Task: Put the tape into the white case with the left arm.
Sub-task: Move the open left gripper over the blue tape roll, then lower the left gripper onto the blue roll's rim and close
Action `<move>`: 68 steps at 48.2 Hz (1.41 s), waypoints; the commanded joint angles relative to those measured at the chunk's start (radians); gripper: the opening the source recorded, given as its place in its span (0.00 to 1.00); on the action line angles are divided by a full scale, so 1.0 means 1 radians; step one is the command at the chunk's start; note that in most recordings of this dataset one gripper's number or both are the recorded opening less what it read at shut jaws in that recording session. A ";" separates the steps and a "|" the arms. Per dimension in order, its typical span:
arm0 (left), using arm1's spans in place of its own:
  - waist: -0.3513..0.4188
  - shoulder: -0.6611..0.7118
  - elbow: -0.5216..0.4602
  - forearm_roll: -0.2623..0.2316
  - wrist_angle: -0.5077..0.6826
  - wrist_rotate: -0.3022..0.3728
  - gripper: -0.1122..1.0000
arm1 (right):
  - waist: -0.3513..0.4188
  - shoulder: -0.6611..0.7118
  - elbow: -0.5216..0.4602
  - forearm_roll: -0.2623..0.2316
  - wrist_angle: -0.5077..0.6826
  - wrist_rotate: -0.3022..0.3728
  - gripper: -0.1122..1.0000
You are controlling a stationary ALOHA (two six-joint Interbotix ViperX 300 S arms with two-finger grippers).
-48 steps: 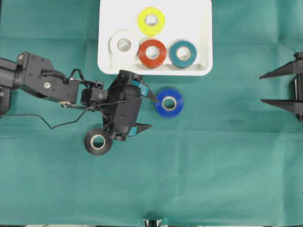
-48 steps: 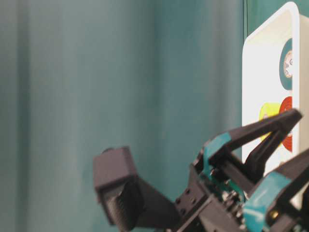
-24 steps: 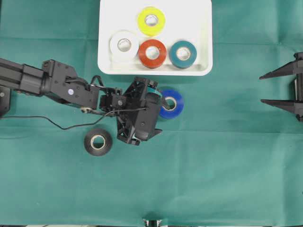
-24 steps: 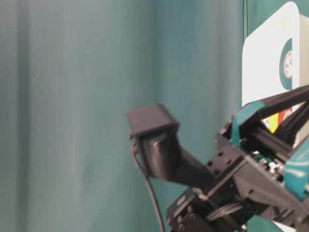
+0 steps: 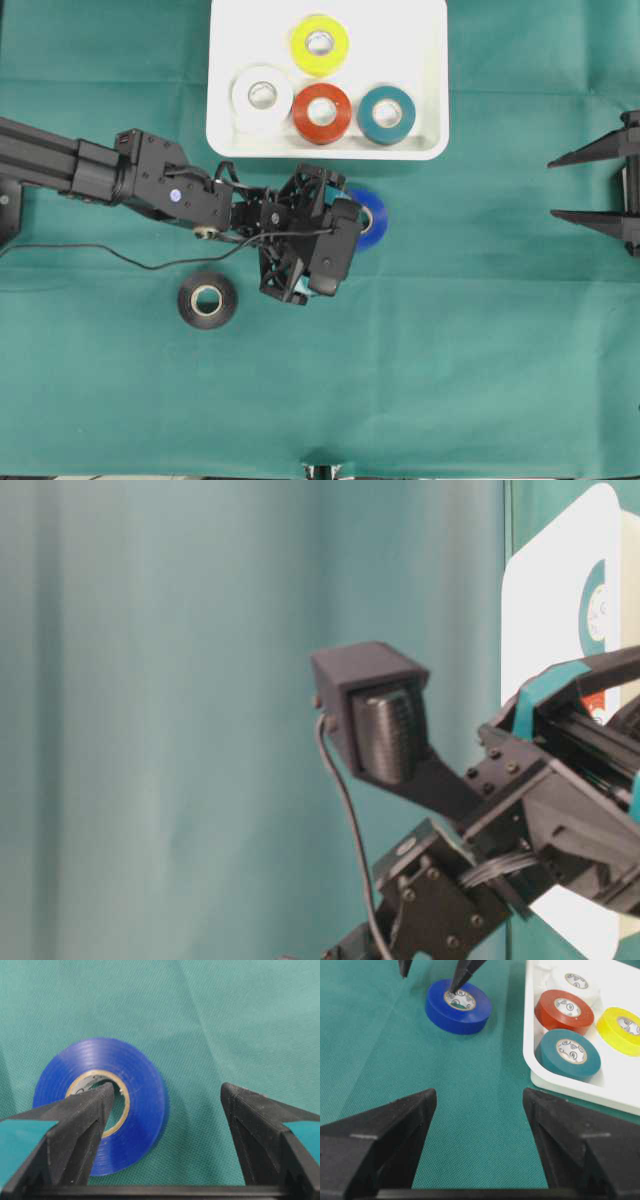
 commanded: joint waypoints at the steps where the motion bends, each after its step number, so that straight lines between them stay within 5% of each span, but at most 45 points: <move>1: 0.012 -0.008 -0.025 -0.003 0.002 0.000 0.89 | 0.000 0.006 -0.008 -0.002 -0.006 0.000 0.97; 19: 0.025 0.003 -0.032 -0.002 0.002 0.000 0.83 | -0.002 0.006 -0.009 -0.002 -0.005 0.000 0.97; 31: 0.025 0.009 -0.032 -0.003 0.012 0.000 0.34 | -0.002 0.006 -0.008 -0.002 -0.005 0.002 0.97; 68: -0.015 -0.141 -0.035 -0.002 0.097 0.002 0.34 | -0.002 0.006 -0.009 -0.002 -0.005 0.000 0.97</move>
